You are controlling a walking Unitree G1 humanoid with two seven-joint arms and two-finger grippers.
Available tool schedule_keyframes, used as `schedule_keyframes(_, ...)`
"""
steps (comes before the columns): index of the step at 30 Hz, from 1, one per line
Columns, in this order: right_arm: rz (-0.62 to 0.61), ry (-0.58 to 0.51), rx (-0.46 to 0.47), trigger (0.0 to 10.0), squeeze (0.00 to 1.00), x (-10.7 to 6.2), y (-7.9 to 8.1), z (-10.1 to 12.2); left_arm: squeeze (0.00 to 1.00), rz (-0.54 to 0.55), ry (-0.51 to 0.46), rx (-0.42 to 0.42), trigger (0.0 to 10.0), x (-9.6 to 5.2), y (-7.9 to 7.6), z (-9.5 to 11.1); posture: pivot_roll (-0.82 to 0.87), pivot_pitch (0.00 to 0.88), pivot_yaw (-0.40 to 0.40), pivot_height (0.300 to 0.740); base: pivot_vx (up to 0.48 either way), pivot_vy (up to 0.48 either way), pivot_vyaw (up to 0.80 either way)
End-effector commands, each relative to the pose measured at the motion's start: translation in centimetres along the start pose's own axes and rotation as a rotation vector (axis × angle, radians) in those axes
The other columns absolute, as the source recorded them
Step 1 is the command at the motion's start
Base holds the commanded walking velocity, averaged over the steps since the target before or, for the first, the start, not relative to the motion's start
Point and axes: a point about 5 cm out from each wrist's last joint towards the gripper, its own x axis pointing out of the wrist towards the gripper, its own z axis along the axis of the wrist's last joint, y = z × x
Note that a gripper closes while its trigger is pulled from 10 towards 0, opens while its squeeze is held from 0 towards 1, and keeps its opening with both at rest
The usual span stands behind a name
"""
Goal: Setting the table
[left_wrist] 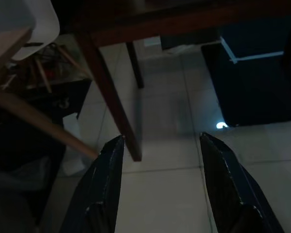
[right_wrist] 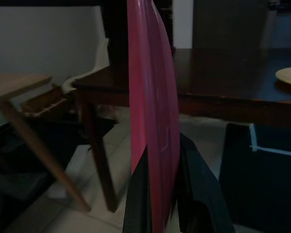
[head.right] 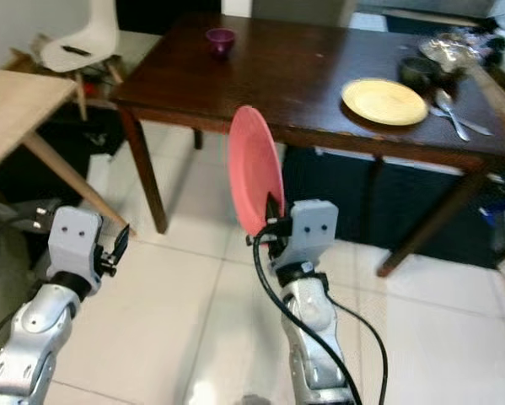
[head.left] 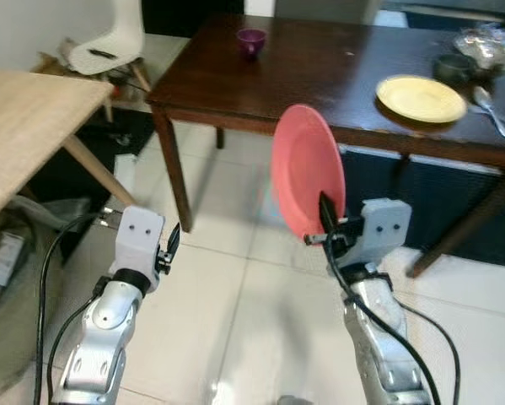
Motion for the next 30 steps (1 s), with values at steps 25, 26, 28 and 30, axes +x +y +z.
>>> schedule_keyframes(25,0.006,-0.004,0.015,10.0,0.0,-0.06,0.35,-0.04,0.0,-0.007,0.032,-0.013,10.0,-0.14,0.0,-0.37,-0.09,0.01,0.058,0.74,-0.13,0.0,0.0)
schedule_keyframes(26,0.006,-0.004,0.015,10.0,0.0,-0.05,0.35,-0.04,0.0,-0.004,0.033,-0.013,10.0,-0.13,0.05,-0.39,-0.09,0.01,0.058,0.74,0.0,0.0,0.0)
schedule_keyframes(28,0.006,-0.004,0.015,10.0,0.0,-0.05,0.35,-0.04,0.0,-0.003,0.034,-0.012,10.0,-0.13,0.08,-0.41,-0.09,0.01,0.058,0.74,0.0,0.0,0.0)
schedule_keyframes(30,0.01,-0.003,0.014,10.0,0.0,-0.03,0.37,-0.04,0.0,-0.001,0.036,-0.013,10.0,-0.14,0.1,-0.41,-0.09,0.013,0.057,0.74,0.0,0.0,0.0)
